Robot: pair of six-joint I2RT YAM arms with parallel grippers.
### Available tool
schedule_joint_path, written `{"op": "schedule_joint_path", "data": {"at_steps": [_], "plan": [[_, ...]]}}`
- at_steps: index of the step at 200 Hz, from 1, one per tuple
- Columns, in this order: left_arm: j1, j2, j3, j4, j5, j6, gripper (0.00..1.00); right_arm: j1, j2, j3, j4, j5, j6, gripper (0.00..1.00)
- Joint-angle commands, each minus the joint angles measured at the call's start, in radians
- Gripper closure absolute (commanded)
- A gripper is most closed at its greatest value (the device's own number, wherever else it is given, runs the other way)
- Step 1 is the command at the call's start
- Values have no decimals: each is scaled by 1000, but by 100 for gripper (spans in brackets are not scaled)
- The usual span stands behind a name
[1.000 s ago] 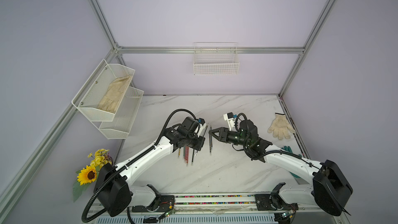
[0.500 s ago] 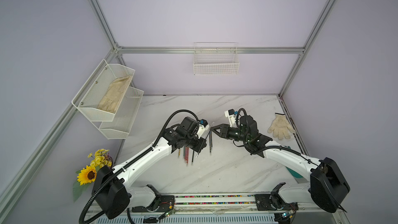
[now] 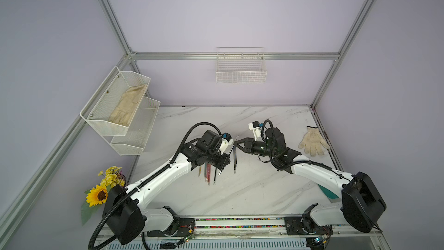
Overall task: Remove the protective cover of the pencils
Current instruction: Remove the protective sleeve from the pencil.
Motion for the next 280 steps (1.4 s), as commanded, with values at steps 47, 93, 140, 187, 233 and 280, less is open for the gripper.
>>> {"op": "schedule_joint_path", "data": {"at_steps": [47,93,140,187,233,280], "plan": [[-3,-26,-14,30,40,14,100,-15,48,39,66,-11,56,72],[-6,-29,-33,28,40,13,100,-21,55,47,67,-10,49,84],[-8,-37,-54,27,25,-15,100,-31,49,51,59,4,52,94],[-11,-40,-74,22,14,-23,100,-59,39,65,27,34,38,99],[-11,-55,-85,13,-1,-26,100,-90,27,70,-5,90,25,100],[-11,-54,-92,10,2,-23,100,-130,26,75,-28,138,23,100]]}}
